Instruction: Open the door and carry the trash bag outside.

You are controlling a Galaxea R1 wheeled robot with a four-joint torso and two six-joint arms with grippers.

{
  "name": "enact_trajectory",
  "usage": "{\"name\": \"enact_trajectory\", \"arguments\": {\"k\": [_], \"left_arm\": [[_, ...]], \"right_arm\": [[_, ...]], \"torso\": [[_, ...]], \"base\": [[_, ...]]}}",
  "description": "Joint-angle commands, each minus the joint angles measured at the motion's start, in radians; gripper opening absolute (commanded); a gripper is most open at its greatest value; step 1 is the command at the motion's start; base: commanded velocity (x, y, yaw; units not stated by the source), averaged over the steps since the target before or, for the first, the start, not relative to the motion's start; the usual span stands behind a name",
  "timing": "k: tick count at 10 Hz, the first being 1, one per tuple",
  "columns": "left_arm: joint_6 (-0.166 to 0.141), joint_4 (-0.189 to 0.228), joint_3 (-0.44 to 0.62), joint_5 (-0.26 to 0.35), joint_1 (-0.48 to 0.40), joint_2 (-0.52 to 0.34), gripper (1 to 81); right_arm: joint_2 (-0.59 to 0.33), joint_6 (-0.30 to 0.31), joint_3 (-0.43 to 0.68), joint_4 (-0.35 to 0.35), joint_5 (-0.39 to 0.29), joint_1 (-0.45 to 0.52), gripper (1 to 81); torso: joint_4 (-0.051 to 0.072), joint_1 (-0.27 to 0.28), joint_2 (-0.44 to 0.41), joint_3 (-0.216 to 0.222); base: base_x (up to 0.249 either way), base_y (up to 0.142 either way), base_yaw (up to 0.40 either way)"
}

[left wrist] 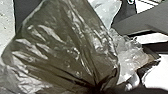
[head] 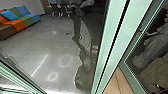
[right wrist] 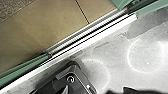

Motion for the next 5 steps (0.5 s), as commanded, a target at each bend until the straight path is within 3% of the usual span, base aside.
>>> {"name": "enact_trajectory", "arguments": {"k": [1, 4, 5], "left_arm": [[0.003, 0.017, 0.013, 0.078, 0.010, 0.005, 1.0], [0.003, 0.017, 0.013, 0.077, 0.011, 0.004, 1.0], [0.003, 0.019, 0.013, 0.075, 0.010, 0.007, 1.0]], "right_arm": [[-0.114, -0.036, 0.150, -0.019, 0.340, -0.237, 81.1], [-0.066, -0.038, 0.170, -0.171, 0.548, -0.449, 81.1], [-0.033, -0.036, 0.158, -0.206, 0.578, -0.493, 81.1]], "torso": [[0.000, 0.000, 0.000, 0.000], [0.000, 0.000, 0.000, 0.000], [0.000, 0.000, 0.000, 0.000]], "base": [[0.000, 0.000, 0.000], [0.000, 0.000, 0.000], [0.000, 0.000, 0.000]]}}
